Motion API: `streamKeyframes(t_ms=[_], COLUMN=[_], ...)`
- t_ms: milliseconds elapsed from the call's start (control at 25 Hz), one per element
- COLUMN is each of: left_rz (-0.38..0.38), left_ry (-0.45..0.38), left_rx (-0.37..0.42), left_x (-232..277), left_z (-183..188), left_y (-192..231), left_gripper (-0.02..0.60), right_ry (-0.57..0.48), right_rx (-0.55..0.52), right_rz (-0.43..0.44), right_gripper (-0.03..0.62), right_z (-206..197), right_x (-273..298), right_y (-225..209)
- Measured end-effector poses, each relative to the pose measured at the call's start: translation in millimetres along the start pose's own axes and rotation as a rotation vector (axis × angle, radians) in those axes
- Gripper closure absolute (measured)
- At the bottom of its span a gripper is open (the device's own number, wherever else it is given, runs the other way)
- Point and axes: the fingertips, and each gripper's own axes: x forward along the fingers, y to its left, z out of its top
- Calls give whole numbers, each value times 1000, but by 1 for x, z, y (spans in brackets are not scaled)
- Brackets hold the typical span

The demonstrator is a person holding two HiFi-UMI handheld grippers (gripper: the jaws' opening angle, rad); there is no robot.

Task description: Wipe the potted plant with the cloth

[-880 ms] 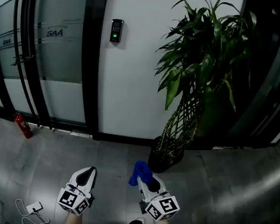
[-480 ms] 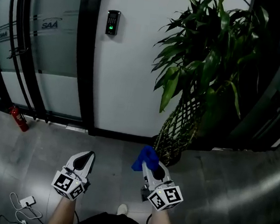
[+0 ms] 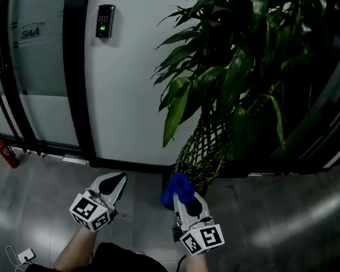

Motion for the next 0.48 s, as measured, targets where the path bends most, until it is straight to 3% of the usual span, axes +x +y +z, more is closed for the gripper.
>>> streamKeyframes(t_ms=[160,320,480], left_rz=[-139,-197,-338], left_ry=[-14,-56,-10], left_rx=[-5,-51,37], left_x=[56,93,137], left_z=[2,6,5], left_y=[-4,3,16], left_gripper=[575,575,575], right_ry=[-29,-24,-54], right_rx=[-54,-131,-187], right_rz=[-59,-115,-197], right_gripper=[503,503,503], right_z=[17,37,58], right_x=[13,31,60], right_y=[-27,-42,-48])
